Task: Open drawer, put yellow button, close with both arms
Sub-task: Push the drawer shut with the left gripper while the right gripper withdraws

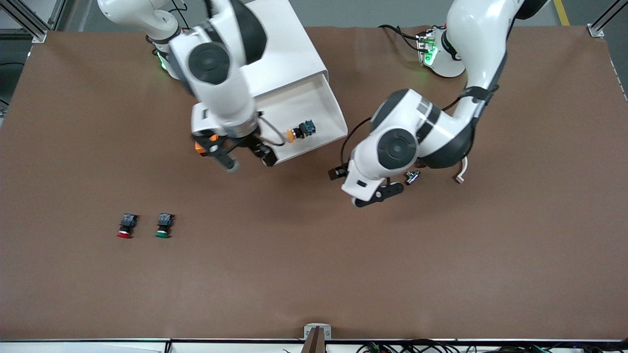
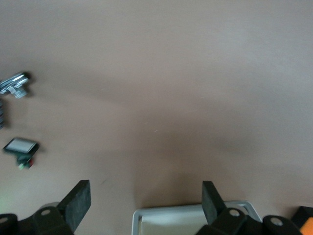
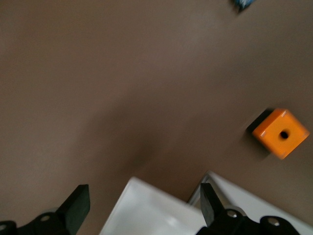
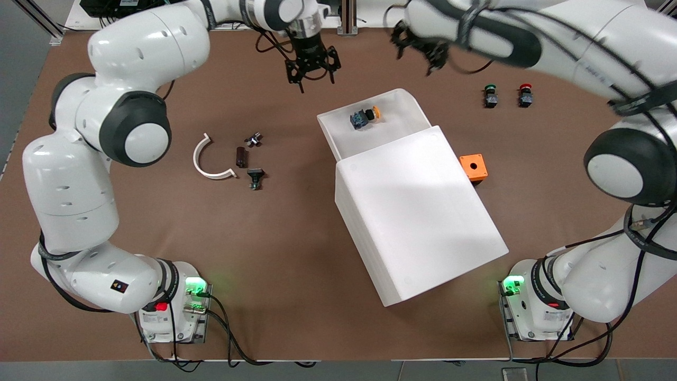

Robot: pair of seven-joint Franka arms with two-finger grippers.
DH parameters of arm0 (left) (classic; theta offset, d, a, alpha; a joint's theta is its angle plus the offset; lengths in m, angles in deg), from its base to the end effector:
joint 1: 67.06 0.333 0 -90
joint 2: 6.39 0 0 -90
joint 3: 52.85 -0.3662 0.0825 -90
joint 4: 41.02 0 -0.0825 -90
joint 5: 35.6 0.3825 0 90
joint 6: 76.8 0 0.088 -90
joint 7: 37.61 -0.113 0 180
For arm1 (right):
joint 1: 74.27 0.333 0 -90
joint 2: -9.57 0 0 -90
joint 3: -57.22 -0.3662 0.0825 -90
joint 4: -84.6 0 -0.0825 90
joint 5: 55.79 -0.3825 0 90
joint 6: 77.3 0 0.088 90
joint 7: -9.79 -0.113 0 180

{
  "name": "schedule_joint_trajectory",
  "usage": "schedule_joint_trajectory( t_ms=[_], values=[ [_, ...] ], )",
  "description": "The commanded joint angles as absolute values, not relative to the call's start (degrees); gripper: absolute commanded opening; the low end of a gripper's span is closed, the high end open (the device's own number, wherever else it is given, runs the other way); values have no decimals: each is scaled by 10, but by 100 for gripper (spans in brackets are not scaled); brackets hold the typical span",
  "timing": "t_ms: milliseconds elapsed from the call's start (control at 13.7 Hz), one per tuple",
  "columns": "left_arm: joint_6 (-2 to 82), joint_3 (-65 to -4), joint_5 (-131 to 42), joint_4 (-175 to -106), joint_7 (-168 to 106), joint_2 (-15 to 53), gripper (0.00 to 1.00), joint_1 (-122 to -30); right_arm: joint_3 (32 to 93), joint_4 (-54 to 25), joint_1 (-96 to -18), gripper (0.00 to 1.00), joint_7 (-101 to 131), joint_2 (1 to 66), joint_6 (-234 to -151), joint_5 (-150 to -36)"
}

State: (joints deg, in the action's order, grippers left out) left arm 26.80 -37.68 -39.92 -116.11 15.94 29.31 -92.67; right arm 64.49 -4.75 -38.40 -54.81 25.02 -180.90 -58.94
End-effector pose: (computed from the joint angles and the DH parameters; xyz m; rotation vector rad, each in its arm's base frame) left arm 0.5860 -0.4512 0.4132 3.0112 0.4310 -0.3646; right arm 0.5665 0.3255 0.5324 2.9829 -0.9844 -0.0425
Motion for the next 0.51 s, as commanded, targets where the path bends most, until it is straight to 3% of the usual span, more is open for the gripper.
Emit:
schedule_joint_trajectory(
  t_ms=[0,439],
  values=[
    [312,-376,-377,-1173,153,301,100,-958,632,-47,-481,100,-390,209,-1746,-593],
    [349,-375,-379,-1200,212,298,100,-1008,633,-49,-670,100,-61,176,-1672,-593]
  ],
)
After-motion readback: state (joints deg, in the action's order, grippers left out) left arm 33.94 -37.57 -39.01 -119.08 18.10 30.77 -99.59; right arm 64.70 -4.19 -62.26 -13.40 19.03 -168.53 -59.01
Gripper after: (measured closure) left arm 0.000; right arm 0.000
